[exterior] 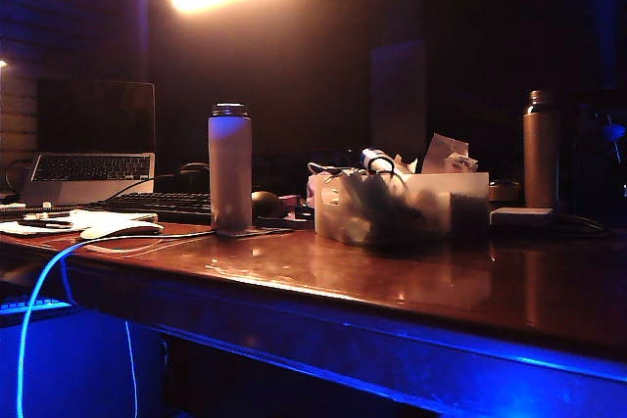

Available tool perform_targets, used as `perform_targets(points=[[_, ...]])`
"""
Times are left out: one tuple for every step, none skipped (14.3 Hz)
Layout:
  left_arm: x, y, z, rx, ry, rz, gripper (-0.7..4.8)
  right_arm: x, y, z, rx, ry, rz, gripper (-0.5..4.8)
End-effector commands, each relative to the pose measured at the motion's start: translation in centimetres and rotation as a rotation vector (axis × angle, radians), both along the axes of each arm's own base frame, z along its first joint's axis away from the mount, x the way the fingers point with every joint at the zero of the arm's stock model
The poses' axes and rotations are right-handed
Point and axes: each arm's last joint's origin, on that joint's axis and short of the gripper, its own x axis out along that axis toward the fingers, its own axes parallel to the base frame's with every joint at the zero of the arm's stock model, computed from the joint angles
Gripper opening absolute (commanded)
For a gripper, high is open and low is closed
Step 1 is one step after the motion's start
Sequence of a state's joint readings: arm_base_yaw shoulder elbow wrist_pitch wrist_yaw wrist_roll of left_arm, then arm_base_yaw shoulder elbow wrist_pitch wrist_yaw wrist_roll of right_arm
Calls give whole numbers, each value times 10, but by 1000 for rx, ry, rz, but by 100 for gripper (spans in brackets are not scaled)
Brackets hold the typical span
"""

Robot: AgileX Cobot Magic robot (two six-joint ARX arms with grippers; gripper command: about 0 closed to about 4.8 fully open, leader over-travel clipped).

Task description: Pick up the liquid glue and place it into the translucent box.

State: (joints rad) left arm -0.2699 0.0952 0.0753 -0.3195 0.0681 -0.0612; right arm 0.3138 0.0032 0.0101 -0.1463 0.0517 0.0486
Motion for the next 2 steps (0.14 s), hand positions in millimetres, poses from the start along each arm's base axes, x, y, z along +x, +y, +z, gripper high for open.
perform_targets(points=[[0, 0, 1, -2, -6, -4, -5, 0, 0, 0, 2, -8, 2, -1], [0, 0, 1, -2, -6, -4, -5, 0, 0, 0, 2, -8, 2, -1]])
